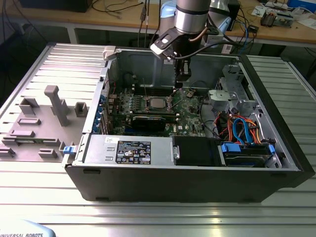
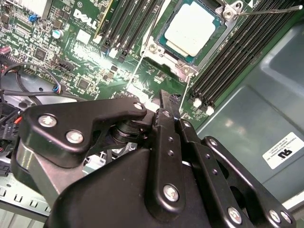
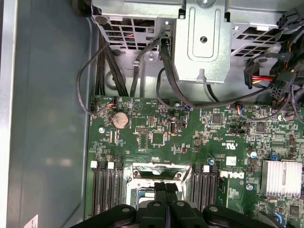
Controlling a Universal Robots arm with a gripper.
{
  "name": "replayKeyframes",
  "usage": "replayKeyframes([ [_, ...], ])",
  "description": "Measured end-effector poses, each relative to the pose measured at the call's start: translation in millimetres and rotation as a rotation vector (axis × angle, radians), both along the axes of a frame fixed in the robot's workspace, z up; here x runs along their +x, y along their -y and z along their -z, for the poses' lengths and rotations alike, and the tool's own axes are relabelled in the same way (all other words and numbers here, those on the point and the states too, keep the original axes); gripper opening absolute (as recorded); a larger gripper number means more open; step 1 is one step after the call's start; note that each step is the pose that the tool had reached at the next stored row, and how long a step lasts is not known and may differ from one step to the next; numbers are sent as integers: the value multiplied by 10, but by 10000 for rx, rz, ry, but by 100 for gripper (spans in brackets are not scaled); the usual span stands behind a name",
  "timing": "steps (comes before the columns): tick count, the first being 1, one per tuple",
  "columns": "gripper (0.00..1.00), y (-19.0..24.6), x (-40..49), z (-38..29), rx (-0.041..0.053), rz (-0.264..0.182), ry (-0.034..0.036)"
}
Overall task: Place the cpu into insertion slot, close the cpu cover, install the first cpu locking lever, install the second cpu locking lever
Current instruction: 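Close the cpu cover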
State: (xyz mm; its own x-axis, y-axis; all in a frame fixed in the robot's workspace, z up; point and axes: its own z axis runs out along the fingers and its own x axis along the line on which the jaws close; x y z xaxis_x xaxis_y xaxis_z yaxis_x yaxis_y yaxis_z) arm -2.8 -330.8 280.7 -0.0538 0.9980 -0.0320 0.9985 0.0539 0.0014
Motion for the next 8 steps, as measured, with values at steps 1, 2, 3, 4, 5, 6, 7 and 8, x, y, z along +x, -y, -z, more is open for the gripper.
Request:
replayKeyframes([
  [1, 11, 0, 4, 0, 0, 0, 0],
  [2, 11, 0, 7, 0, 0, 0, 0],
  [3, 11, 0, 13, 0, 0, 0, 0],
  [4, 11, 0, 17, 0, 0, 0, 0],
  [5, 11, 0, 21, 0, 0, 0, 0],
  [6, 11, 0, 27, 0, 0, 0, 0],
  [7, 11, 0, 30, 0, -1, 1, 0],
  [8, 11, 0, 35, 0, -1, 0, -1],
])
